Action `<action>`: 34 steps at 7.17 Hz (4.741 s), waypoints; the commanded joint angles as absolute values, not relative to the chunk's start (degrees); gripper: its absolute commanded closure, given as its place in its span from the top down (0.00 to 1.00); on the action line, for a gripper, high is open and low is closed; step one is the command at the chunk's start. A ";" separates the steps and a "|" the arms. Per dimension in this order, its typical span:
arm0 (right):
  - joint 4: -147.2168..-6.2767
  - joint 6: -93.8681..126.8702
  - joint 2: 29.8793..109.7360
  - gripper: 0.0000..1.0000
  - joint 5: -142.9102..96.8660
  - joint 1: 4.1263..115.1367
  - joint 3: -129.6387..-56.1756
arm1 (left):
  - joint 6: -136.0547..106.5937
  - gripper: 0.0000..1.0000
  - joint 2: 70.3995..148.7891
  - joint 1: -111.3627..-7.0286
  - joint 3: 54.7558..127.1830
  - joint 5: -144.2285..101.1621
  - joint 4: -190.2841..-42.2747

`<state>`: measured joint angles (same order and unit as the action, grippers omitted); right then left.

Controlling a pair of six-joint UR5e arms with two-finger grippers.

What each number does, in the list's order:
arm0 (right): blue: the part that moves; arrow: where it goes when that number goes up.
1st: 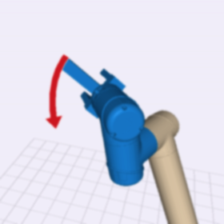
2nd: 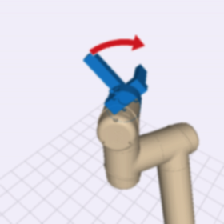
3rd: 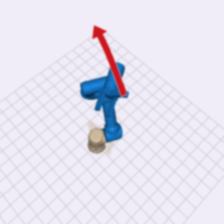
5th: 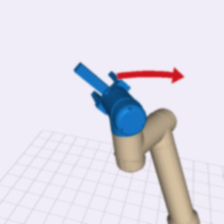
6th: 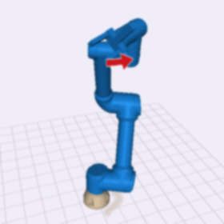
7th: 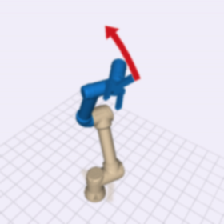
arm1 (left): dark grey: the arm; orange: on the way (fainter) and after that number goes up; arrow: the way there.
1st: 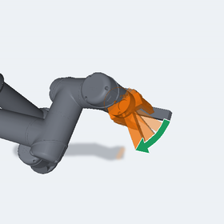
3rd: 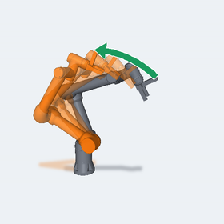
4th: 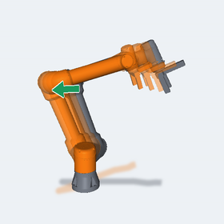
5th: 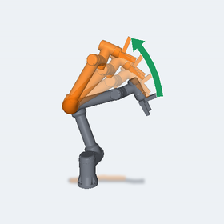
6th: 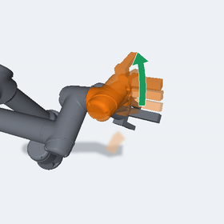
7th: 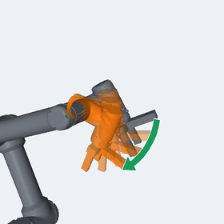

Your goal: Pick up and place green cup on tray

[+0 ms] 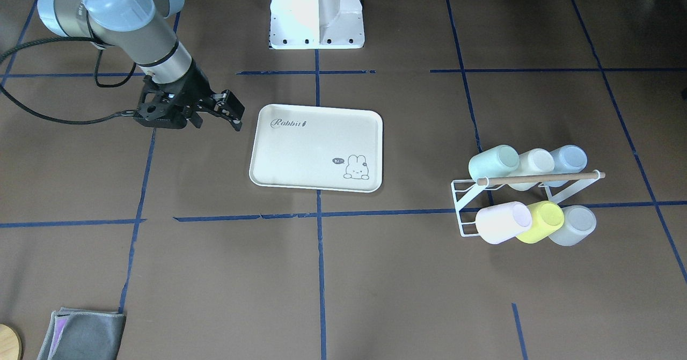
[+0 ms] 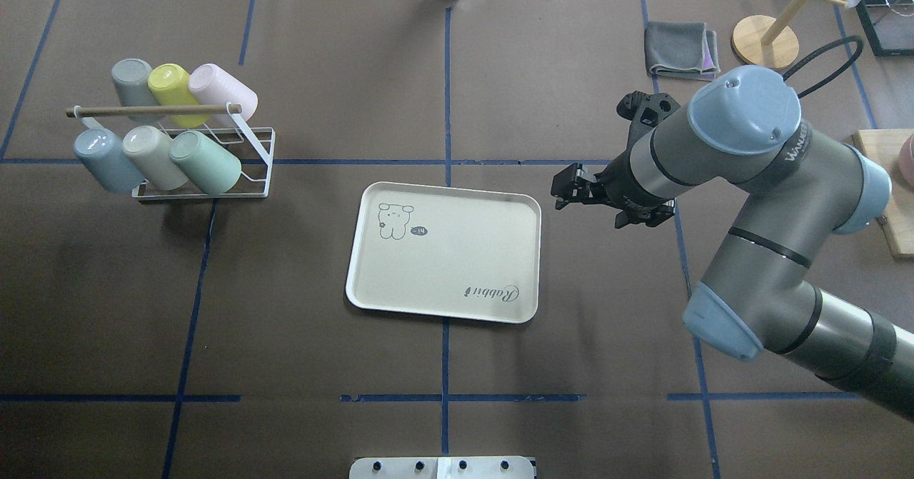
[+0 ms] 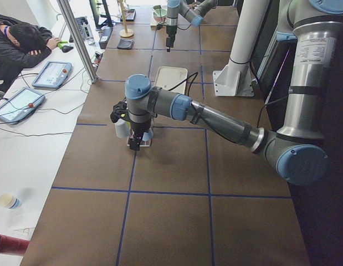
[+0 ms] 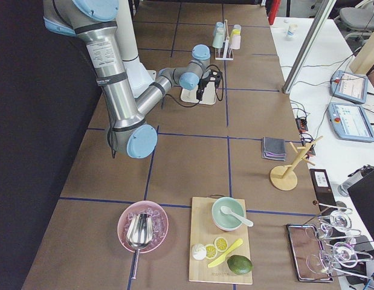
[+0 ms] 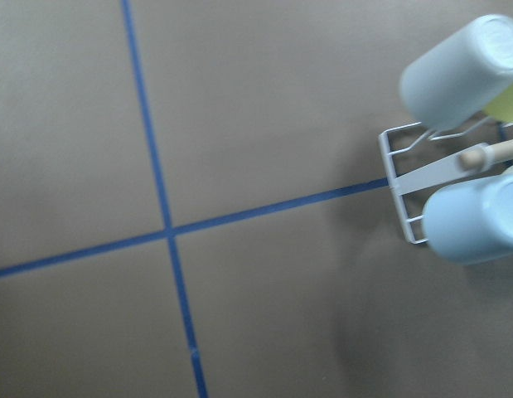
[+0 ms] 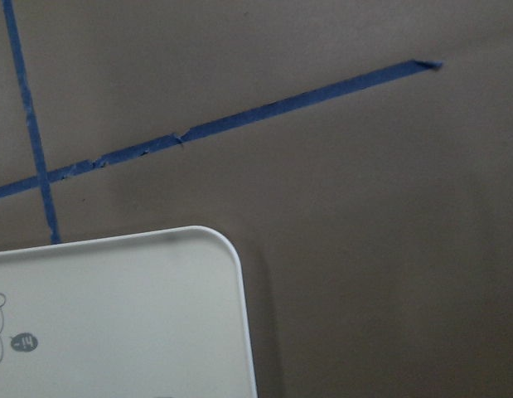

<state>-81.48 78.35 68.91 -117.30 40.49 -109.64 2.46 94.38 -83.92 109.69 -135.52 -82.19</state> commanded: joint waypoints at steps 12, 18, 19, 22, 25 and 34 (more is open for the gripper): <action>-95.01 14.45 89.12 1.00 -130.86 74.68 -108.39 | 6.84 1.00 113.55 -40.57 129.03 -72.93 -51.97; -94.92 7.03 89.64 1.00 -134.30 81.12 -101.51 | 26.32 0.98 117.76 -22.15 123.17 -50.98 -37.27; -94.92 7.12 89.91 1.00 -134.99 81.21 -101.51 | 29.93 0.98 120.64 -22.06 118.09 -49.32 -37.27; -94.92 7.21 90.09 1.00 -135.52 81.21 -101.16 | 31.29 0.98 123.57 -21.97 108.56 -48.08 -37.70; -94.92 7.38 89.91 1.00 -136.49 81.21 -100.99 | 31.38 0.99 123.92 -21.62 102.15 -44.84 -37.62; -94.92 7.29 89.82 1.00 -137.20 81.21 -98.88 | 32.95 0.99 122.70 -18.73 98.35 -40.08 -37.27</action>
<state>-94.92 7.33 89.88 -137.19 81.18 -99.18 32.24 123.41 -20.05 98.72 -40.98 -37.33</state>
